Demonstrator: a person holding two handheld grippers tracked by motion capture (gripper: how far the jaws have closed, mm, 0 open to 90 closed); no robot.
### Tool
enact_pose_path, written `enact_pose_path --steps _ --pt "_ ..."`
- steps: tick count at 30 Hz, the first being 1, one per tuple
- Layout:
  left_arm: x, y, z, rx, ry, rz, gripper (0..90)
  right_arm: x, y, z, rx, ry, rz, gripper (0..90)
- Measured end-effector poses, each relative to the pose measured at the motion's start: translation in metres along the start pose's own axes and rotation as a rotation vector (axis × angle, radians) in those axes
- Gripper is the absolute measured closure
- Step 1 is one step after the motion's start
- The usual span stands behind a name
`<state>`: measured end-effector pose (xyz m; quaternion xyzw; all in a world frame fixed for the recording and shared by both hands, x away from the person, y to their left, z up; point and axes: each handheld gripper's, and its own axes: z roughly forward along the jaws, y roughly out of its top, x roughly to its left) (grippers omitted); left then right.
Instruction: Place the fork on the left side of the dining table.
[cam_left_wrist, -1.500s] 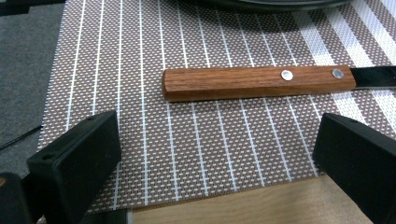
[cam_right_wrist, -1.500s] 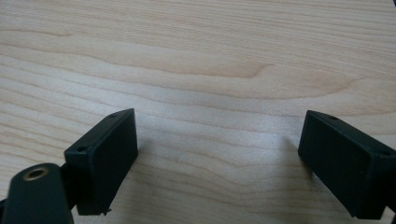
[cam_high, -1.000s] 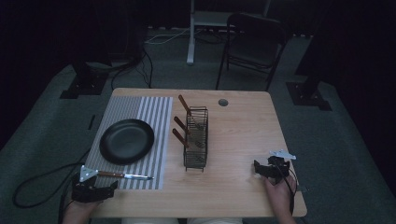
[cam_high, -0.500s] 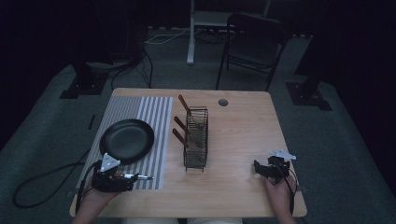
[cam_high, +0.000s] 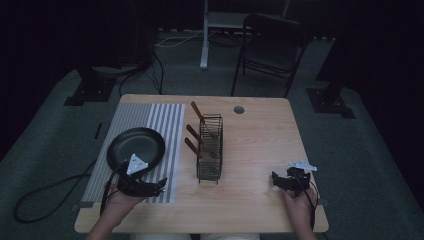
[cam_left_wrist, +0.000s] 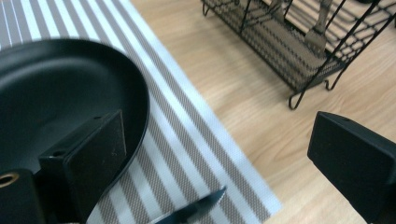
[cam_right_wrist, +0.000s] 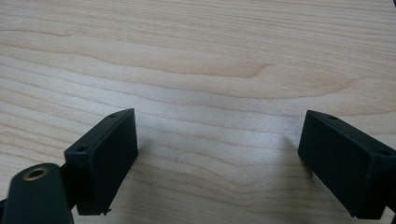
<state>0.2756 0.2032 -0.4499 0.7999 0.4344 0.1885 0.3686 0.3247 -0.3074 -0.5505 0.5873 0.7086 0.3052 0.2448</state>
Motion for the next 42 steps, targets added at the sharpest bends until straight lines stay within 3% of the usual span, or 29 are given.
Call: enact_pose_path --steps 12,23,25,26,33,37,42 --pt "-0.022 0.041 0.007 -0.047 -0.052 0.044 4.5 0.000 0.000 0.000 0.000 0.000 0.001 11.6" --pt "-0.038 0.066 0.020 -0.070 -0.105 0.058 6.8 0.000 0.000 0.000 0.000 0.000 0.001 11.7" --pt "-0.039 0.068 0.021 -0.081 -0.102 0.054 11.9 0.000 0.000 0.000 0.000 0.000 0.001 11.7" --pt "-0.041 0.073 0.024 -0.080 -0.117 0.052 12.0 0.000 0.000 0.000 0.000 0.000 0.001 11.6" --pt "-0.046 0.087 0.037 -0.070 -0.121 0.046 17.1 0.000 0.000 0.000 -0.001 0.000 0.001 11.7" --pt "-0.048 0.090 0.042 -0.073 -0.125 0.037 25.3 0.000 0.000 0.000 -0.001 0.000 0.001 11.7" --pt "-0.047 0.093 0.048 -0.071 -0.123 0.010 42.1 0.000 0.000 0.000 -0.001 0.000 0.001 11.7"
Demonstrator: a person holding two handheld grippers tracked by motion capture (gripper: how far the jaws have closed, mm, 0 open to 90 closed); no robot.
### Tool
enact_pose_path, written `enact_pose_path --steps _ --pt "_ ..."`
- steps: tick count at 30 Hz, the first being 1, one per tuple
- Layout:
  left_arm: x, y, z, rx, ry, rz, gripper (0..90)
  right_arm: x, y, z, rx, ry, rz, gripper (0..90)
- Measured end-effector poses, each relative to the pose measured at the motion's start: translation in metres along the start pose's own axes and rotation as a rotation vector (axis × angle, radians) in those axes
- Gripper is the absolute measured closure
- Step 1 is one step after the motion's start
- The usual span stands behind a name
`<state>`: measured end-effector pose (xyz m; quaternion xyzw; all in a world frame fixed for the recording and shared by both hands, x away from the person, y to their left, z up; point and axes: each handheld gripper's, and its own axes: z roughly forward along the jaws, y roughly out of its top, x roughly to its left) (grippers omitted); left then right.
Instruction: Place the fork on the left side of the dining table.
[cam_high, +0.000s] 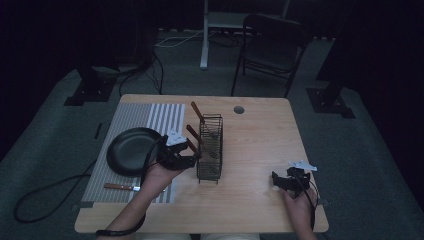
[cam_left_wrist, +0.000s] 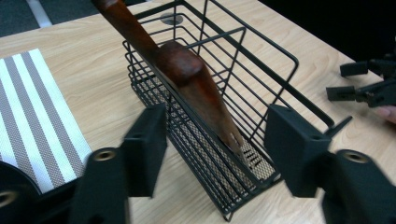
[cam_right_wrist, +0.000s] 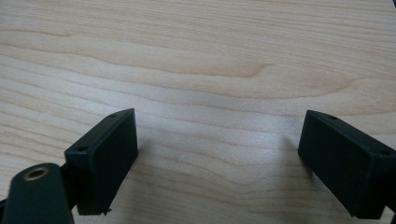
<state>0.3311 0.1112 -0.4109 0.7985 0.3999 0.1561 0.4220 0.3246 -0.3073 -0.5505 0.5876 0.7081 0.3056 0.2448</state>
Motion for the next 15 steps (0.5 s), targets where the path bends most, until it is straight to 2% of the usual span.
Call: enact_pose_path --steps 2,3,4,8,12,15 --pt "0.0006 -0.0004 0.0022 -0.005 -0.001 -0.012 48.7 0.0000 0.0000 0.0000 0.000 0.000 0.000 11.7" --pt "0.0009 -0.0008 0.0033 -0.005 -0.002 -0.013 48.7 0.0000 0.0000 0.0000 0.000 0.000 0.000 11.7" --pt "0.0013 -0.0019 0.0052 -0.007 -0.018 -0.026 55.2 0.0000 0.0000 0.0000 0.000 0.000 0.000 11.7" --pt "0.0010 -0.0039 0.0076 -0.023 -0.027 -0.038 66.3 0.0001 0.0000 0.0000 0.000 0.000 0.002 11.7" --pt "0.0024 -0.0057 0.0071 -0.045 -0.060 -0.066 69.2 0.0001 0.0000 0.0000 0.000 0.000 0.001 11.7" --pt "0.0025 -0.0067 0.0052 -0.065 -0.077 -0.076 74.7 0.0001 0.0000 0.0000 0.000 0.000 0.002 11.7"
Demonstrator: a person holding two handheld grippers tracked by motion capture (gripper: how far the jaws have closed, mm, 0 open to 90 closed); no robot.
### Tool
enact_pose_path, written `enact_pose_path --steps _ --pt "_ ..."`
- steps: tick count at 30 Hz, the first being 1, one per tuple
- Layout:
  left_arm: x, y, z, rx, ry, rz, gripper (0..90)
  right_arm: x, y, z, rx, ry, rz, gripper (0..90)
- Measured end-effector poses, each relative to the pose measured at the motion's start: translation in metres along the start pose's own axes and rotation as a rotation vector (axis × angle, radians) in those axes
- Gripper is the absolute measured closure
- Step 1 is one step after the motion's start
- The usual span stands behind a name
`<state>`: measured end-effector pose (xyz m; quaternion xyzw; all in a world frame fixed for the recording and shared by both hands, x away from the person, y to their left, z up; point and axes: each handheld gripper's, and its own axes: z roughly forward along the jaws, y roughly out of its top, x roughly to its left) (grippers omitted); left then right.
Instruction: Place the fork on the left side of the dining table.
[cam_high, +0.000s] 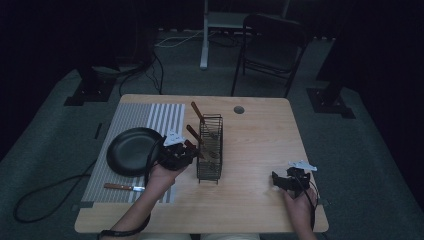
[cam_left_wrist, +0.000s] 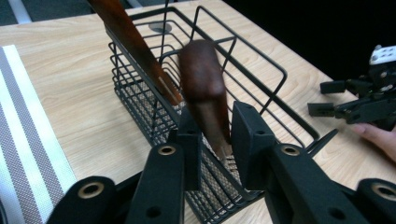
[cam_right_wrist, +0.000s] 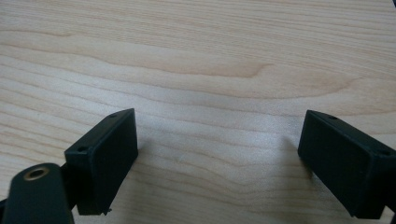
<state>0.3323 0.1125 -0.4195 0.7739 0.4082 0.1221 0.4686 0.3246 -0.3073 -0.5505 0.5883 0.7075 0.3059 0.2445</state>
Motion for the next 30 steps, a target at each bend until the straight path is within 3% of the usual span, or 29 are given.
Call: enact_pose_path --steps 4,9,16,19,30 --pt "-0.002 -0.001 -0.003 -0.029 -0.050 -0.021 80.0 0.000 0.000 0.000 0.000 0.000 -0.001 11.8" --pt "-0.005 0.000 -0.007 -0.058 -0.024 -0.004 80.4 0.000 0.000 0.000 0.000 0.000 0.000 11.7" --pt "-0.007 0.006 -0.017 -0.079 -0.029 0.010 80.7 0.000 0.000 0.000 -0.001 -0.001 -0.002 11.8" --pt "-0.012 0.013 -0.028 -0.101 -0.021 0.030 80.7 0.000 0.000 0.000 0.000 0.000 -0.001 11.7" --pt "-0.008 0.043 -0.051 -0.187 -0.025 0.011 80.7 0.000 0.000 0.000 0.000 -0.001 -0.001 11.7"
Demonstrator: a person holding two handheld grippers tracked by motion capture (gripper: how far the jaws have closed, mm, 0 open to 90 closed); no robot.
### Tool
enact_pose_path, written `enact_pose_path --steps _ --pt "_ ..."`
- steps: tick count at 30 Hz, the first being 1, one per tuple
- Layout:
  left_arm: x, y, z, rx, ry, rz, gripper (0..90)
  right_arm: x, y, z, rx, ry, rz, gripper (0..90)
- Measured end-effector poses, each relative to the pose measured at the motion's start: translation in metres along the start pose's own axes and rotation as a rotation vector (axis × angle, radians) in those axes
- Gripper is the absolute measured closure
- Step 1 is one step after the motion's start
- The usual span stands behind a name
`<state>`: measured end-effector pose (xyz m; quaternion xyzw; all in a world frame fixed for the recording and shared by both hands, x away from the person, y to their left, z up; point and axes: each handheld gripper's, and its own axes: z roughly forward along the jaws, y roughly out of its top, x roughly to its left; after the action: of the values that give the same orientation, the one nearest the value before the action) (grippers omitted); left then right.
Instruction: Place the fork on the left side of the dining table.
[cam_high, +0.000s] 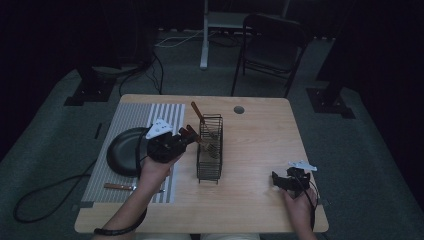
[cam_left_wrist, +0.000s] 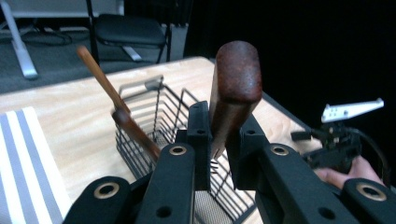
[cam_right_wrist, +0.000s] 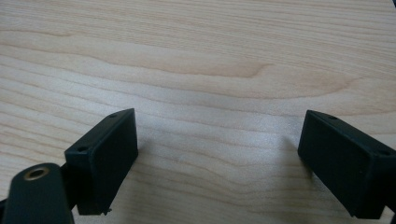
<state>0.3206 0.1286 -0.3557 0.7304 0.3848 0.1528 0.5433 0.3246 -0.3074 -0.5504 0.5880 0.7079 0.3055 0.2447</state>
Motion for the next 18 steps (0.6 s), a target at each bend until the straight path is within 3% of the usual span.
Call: enact_pose_path --steps 9,18 --pt "0.010 0.021 -0.006 -0.053 0.022 -0.017 80.7 0.000 0.000 0.000 0.000 0.000 -0.001 11.8" --pt "0.038 0.040 -0.010 -0.105 0.078 -0.070 80.7 0.000 0.000 0.000 -0.001 0.000 -0.001 11.8"
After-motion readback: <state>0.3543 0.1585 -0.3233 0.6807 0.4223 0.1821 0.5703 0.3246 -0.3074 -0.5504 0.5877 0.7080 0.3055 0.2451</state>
